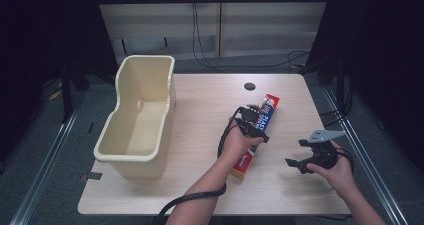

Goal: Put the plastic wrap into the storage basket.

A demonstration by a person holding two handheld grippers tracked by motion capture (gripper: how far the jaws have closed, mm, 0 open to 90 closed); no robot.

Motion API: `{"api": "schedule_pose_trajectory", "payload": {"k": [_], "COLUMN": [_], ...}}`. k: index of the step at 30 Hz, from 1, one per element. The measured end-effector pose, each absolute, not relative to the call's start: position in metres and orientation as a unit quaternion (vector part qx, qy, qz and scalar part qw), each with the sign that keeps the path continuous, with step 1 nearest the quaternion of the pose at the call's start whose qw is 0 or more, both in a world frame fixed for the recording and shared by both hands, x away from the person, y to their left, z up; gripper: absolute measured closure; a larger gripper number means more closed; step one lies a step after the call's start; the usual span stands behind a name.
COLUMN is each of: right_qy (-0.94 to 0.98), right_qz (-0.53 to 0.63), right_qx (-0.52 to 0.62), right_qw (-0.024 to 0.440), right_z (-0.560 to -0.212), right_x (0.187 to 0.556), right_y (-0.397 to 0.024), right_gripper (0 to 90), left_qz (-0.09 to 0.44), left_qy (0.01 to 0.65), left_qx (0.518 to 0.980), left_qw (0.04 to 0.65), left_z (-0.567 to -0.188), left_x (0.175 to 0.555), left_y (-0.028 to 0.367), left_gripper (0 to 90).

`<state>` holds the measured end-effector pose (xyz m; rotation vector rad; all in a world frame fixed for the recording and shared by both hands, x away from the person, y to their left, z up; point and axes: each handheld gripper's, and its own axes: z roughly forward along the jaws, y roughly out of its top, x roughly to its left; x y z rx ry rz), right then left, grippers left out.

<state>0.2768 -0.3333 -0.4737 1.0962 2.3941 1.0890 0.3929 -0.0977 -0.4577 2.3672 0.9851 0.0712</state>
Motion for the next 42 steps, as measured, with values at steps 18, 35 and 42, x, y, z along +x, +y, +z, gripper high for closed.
{"api": "schedule_pose_trajectory", "payload": {"k": [18, 35, 42], "right_qy": [0.832, 0.830, 0.830], "right_qz": [0.380, 0.380, 0.381], "right_qx": [0.378, 0.379, 0.379], "right_qw": [0.146, 0.147, 0.148], "right_z": [-0.473, -0.472, -0.472], "right_x": [0.277, 0.277, 0.277], "right_y": [-0.333, -0.333, -0.332], "right_gripper": [7.1, 7.5, 7.6], "left_qz": [0.031, 0.034, 0.027], "left_qy": [0.372, 0.378, 0.382], "left_qx": [0.884, 0.891, 0.890], "left_qw": [0.283, 0.248, 0.247], "left_z": [-0.462, -0.457, -0.457], "left_x": [0.398, 0.393, 0.393], "left_y": [-0.107, -0.103, -0.098], "left_gripper": [15.8, 35.6, 34.8]}}
